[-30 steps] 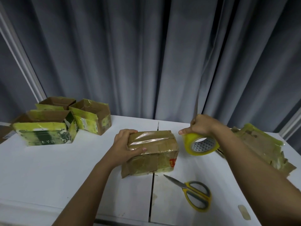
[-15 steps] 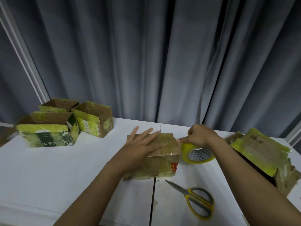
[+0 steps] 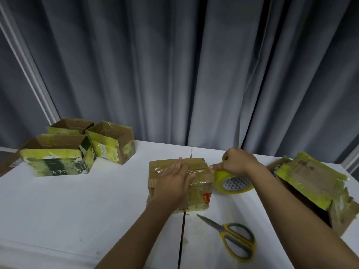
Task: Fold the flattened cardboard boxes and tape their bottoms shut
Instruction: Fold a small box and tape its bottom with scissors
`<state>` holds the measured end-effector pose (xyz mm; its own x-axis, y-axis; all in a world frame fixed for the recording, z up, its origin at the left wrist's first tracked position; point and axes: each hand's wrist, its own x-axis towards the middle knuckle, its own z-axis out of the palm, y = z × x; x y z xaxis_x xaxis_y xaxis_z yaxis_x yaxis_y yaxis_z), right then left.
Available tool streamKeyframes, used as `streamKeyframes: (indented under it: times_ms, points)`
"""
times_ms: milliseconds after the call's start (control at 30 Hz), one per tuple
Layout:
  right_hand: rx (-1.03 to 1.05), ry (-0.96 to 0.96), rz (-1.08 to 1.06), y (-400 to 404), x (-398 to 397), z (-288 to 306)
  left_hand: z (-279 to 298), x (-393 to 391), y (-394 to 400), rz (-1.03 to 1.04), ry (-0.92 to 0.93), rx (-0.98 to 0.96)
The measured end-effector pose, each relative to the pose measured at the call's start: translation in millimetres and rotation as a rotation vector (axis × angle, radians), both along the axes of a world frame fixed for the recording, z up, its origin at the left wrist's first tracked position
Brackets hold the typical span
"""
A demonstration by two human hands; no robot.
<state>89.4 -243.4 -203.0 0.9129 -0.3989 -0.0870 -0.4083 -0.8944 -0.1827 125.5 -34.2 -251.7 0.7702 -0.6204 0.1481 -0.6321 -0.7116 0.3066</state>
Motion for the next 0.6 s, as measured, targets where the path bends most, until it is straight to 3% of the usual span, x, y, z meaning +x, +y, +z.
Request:
streamKeyframes:
  times_ms: [267,600]
  points:
    - [0.002,-0.013,-0.01,-1,-1,-3,-6,10,-7,0.372,0.012,0.152]
    - [-0.017,-0.018,-0.012,-1,-1,-5,15,32,-9,0.425,0.286,0.076]
